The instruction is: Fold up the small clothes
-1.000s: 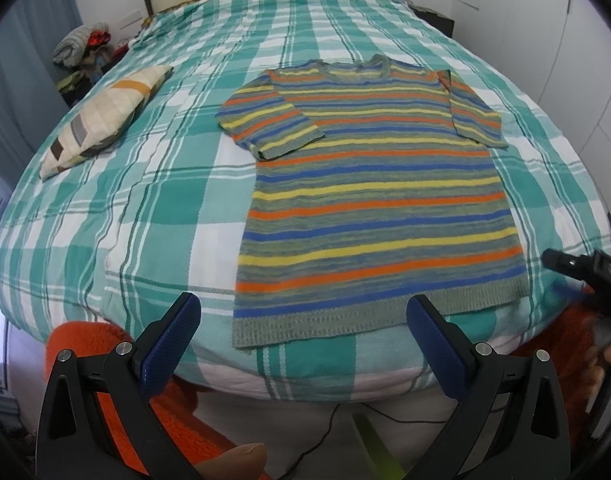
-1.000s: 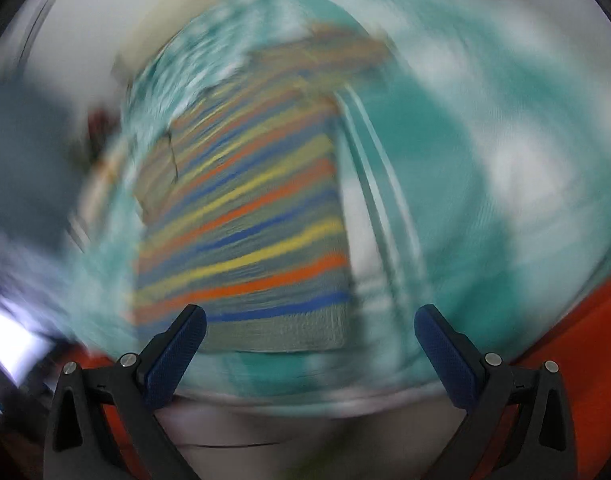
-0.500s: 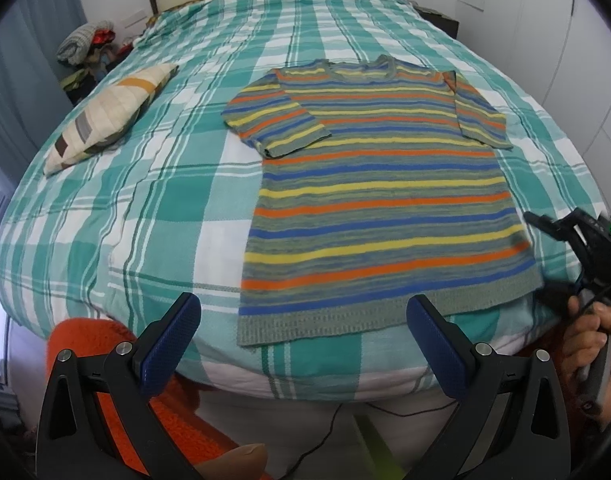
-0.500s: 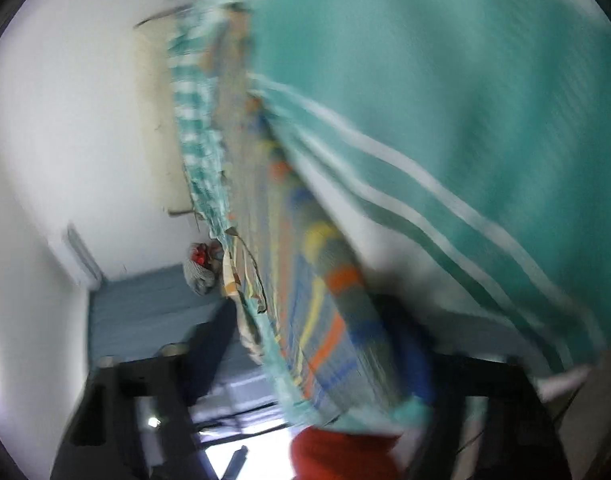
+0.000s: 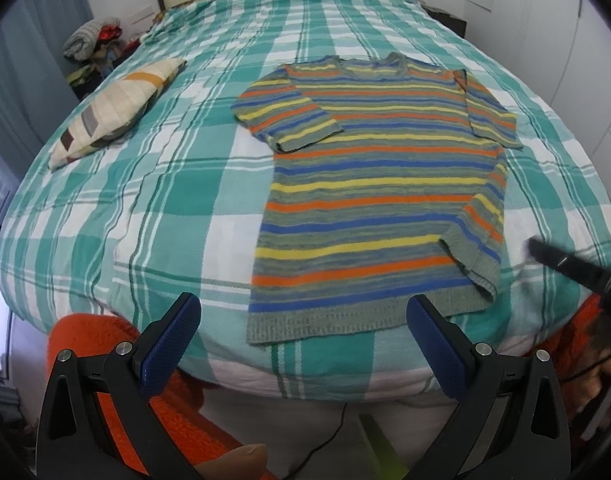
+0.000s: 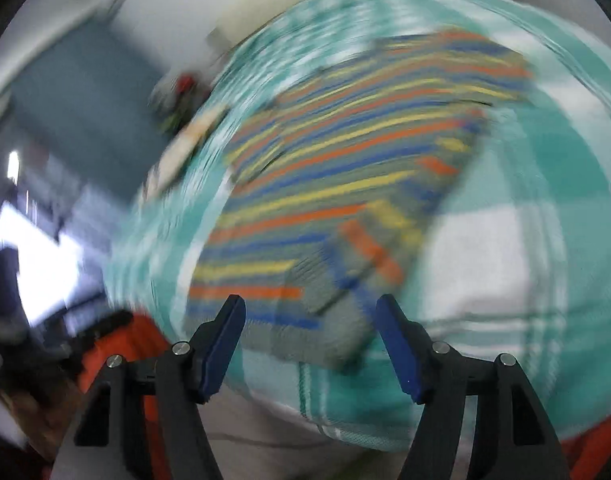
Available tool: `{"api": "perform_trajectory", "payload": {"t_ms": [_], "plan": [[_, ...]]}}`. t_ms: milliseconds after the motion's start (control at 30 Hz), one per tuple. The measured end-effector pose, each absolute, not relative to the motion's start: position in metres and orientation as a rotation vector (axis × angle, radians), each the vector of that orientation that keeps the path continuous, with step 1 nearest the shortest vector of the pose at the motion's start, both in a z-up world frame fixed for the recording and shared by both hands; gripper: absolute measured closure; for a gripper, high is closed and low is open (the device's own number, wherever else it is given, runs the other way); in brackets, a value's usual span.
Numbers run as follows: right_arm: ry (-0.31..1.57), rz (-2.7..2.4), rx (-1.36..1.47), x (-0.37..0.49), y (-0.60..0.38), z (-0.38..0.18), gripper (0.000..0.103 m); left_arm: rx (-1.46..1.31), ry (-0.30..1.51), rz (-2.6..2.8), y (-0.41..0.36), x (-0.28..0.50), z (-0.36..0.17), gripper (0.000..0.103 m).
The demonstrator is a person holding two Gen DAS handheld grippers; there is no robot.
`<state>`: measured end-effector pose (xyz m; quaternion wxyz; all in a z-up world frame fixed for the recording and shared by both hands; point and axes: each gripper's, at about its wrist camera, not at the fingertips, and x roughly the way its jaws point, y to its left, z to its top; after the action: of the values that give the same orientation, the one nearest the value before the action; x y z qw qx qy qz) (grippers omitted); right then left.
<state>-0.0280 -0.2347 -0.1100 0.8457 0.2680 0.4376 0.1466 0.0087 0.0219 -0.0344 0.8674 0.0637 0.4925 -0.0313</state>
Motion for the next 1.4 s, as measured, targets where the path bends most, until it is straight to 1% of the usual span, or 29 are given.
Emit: {"api": "perform_trajectory", "payload": {"t_ms": [67,100,167,267,333,467,500,533,567,600,633,733,833,933,1000,1033,1067,1133,1200,1233,1267,1300,1333,1367,1400], "plan": [[0.93,0.277,0.722,-0.026,-0.264,-0.122,0.036,0.121,1.048,-0.063,0.023,0.012,-0.04,0.0],[0.938,0.284,0.808,-0.025,-0.273,-0.13,0.04,0.119,1.055,-0.065,0.022,0.013,-0.042,0.0],[0.927,0.335,0.985,-0.016,-0.285,-0.138,0.045,0.12,1.058,-0.07,0.02,0.013,-0.043,0.0],[0.933,0.435,1.174,0.003,-0.276,-0.15,0.045,0.12,1.062,-0.078,0.018,0.011,-0.042,0.0],[0.997,0.413,1.199,0.018,-0.263,-0.16,0.045,0.113,1.067,-0.075,0.019,0.012,-0.043,0.0],[1.108,0.317,1.083,0.039,-0.25,-0.172,0.046,0.097,1.073,-0.035,0.03,0.012,-0.046,0.0],[1.109,0.305,1.094,0.041,-0.253,-0.175,0.047,0.09,1.076,-0.03,0.033,0.012,-0.047,0.0],[1.099,0.305,1.1,0.044,-0.25,-0.177,0.052,0.086,1.079,-0.021,0.035,0.013,-0.049,0.0],[1.088,0.302,1.086,0.048,-0.248,-0.178,0.068,0.088,1.083,-0.006,0.038,0.014,-0.051,0.0],[1.08,0.3,1.068,0.051,-0.247,-0.177,0.089,0.095,1.091,0.009,0.041,0.015,-0.054,0.0],[1.073,0.301,1.06,0.052,-0.248,-0.176,0.096,0.099,1.099,0.015,0.043,0.016,-0.057,0.0],[1.024,0.319,1.088,0.039,-0.271,-0.168,0.096,0.066,1.124,0.042,0.063,0.023,-0.064,0.0],[0.991,0.282,1.043,0.015,-0.306,-0.146,0.096,-0.002,1.145,0.031,0.087,0.032,-0.071,0.001],[1.048,0.147,0.885,-0.004,-0.342,-0.135,0.096,-0.051,1.163,-0.031,0.096,0.044,-0.082,0.001],[1.105,0.059,0.793,-0.008,-0.361,-0.142,0.096,-0.064,1.188,-0.115,0.093,0.055,-0.094,0.001],[1.12,0.053,0.797,-0.008,-0.367,-0.148,0.096,-0.066,1.197,-0.138,0.09,0.058,-0.097,0.001],[1.13,0.052,0.813,-0.009,-0.371,-0.154,0.091,-0.064,1.202,-0.162,0.088,0.062,-0.103,0.001],[1.149,0.036,0.822,-0.011,-0.373,-0.161,0.085,-0.047,1.202,-0.167,0.084,0.066,-0.112,0.001],[1.147,0.062,0.857,-0.013,-0.372,-0.166,0.07,-0.028,1.208,-0.169,0.08,0.066,-0.124,0.002],[1.146,0.075,0.873,-0.013,-0.371,-0.169,0.068,-0.027,1.216,-0.172,0.08,0.067,-0.128,0.005],[1.146,0.086,0.881,-0.014,-0.371,-0.171,0.067,-0.031,1.234,-0.182,0.079,0.066,-0.134,0.014],[1.152,0.095,0.875,-0.015,-0.37,-0.172,0.067,-0.036,1.256,-0.19,0.077,0.066,-0.138,0.032],[1.159,0.102,0.852,-0.013,-0.366,-0.176,0.067,-0.033,1.269,-0.196,0.075,0.065,-0.141,0.039],[1.162,0.111,0.829,-0.018,-0.366,-0.177,0.067,-0.025,1.268,-0.199,0.072,0.065,-0.142,0.048],[1.165,0.12,0.812,-0.018,-0.365,-0.176,0.077,-0.004,1.257,-0.206,0.068,0.064,-0.14,0.066]]}}
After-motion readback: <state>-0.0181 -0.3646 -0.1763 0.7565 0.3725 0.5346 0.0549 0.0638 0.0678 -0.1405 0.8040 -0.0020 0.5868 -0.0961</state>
